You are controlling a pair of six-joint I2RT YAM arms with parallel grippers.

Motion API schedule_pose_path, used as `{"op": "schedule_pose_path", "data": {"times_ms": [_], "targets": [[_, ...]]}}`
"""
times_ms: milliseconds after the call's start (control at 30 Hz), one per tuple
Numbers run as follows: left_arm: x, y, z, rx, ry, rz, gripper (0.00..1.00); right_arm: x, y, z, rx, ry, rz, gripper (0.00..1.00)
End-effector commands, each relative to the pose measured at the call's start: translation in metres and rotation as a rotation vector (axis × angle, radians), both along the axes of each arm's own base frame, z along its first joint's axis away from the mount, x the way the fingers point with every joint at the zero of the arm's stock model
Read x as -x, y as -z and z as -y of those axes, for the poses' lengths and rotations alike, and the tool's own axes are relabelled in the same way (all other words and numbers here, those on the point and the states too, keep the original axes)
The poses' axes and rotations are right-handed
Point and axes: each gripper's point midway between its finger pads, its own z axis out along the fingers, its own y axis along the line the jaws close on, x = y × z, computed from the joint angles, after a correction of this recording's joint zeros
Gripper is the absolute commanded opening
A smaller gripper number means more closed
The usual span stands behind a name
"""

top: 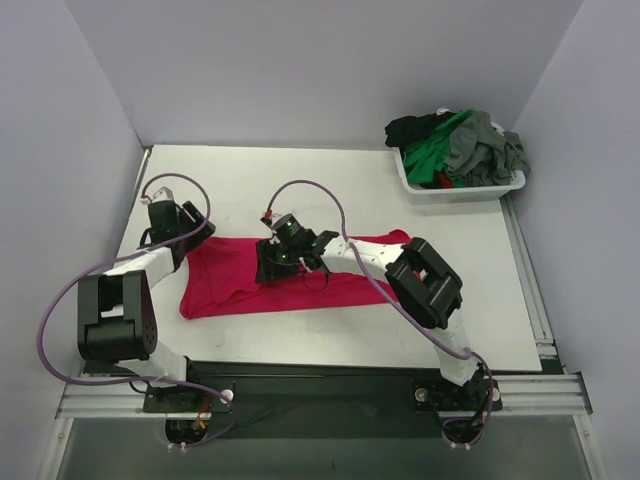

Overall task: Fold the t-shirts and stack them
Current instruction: Fold the other side of the tshirt into a rectangle

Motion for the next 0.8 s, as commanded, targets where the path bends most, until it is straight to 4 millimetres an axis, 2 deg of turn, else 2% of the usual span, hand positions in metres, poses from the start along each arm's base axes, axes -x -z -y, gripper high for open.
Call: {"op": "schedule_pose_path", "data": {"times_ms": [0, 333, 367, 500, 767], "targets": [[-0.017, -0.020, 0.002, 0.001, 0.012, 0.081, 0.68, 0.002, -0.001, -0.009, -0.006, -0.014, -0.015, 0.42], [-0.019, -0.015, 0.003, 0.005, 0.014, 0.070, 0.68, 0.004, 0.008, -0.003, 0.036, -0.003, -0.028, 0.24], [-0.019, -0.015, 0.003, 0.005, 0.014, 0.070, 0.68, 0.004, 0.008, -0.003, 0.037, -0.004, -0.027, 0.17], [-0.019, -0.015, 0.002, 0.005, 0.012, 0.070, 0.68, 0.003, -0.001, -0.003, 0.024, -0.004, -0.015, 0.00], [-0.021, -0.010, 0.002, 0.005, 0.012, 0.055, 0.68, 0.007, -0.020, -0.002, -0.007, -0.011, -0.018, 0.00]]}}
